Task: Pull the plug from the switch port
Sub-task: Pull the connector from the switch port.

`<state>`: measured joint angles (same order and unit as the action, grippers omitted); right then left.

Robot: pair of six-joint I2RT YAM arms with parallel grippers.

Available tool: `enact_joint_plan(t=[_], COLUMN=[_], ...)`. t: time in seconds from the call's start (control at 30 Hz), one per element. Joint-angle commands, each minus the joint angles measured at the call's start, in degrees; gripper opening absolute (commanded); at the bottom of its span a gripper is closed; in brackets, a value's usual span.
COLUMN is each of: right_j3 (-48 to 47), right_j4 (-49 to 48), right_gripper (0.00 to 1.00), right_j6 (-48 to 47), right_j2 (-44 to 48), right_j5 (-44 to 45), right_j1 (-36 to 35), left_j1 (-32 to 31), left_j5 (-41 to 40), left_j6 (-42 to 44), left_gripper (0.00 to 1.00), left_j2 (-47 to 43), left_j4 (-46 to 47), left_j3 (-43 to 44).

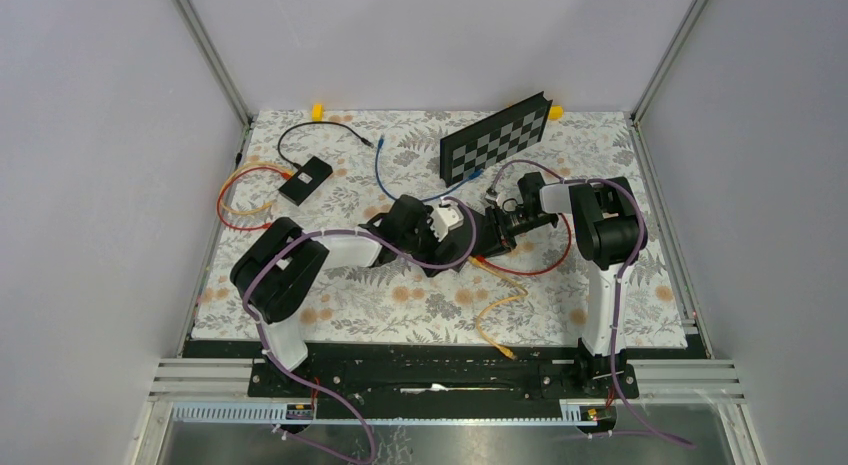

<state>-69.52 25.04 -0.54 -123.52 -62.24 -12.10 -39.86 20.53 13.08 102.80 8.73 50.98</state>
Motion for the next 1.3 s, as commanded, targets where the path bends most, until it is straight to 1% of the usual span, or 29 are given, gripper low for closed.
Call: enact_joint_plan(t=[0.0, 0.1, 0.27, 0.4, 0.53, 0.7, 0.83, 1.07, 1.27], right_j3=[-0.8, -1.0, -1.3, -2.4, -3.0, -4.0, -4.1, -4.0, -4.4], right_j4=[-2.0, -1.7, -1.1, 0.5, 2.1, 3.8, 4.0, 4.3, 5.2], right_gripper=[0.34, 0.29, 0.16, 0.08, 0.03, 0.01, 0.00, 0.00, 0.00], right_j6=[-2.1, -2.6, -3.6, -6.3, -8.6, -9.9, -10.2, -10.5, -11.3], right_j2=[-2.7, -2.9, -2.7, -2.3, -2.5, -3.2, -3.4, -3.4, -3.6], right_j5=[6.6, 7.1, 7.3, 7.5, 7.5, 6.5, 6.3, 6.3, 6.2], right_j1=[-1.4, -1.4, -0.9, 0.1, 1.2, 1.3, 1.3, 1.4, 1.4], left_j1=[-3.0, -3.1, -3.1, -3.1, -3.1, -3.4, -5.9, -11.0, -12.7], left_j5=[6.0, 5.6, 4.2, 1.6, -1.7, -4.4, -7.5, -13.1, -20.1], left_j6=[-0.9, -0.9, -1.1, -0.8, 0.2, 2.9, 6.0, 9.1, 9.5], left_gripper=[0.89, 0.89, 0.90, 0.94, 0.98, 0.99, 0.99, 0.99, 0.99], left_j2=[0.7, 0.8, 0.0, -1.6, -4.7, -9.0, -10.1, -5.7, -0.7], left_j4=[-3.3, -3.4, -2.5, -0.8, 1.9, 4.5, 4.7, 4.8, 6.5], left_j3=[-1.8, -1.9, -2.2, -3.2, -4.7, -5.8, -4.9, -1.4, 0.4])
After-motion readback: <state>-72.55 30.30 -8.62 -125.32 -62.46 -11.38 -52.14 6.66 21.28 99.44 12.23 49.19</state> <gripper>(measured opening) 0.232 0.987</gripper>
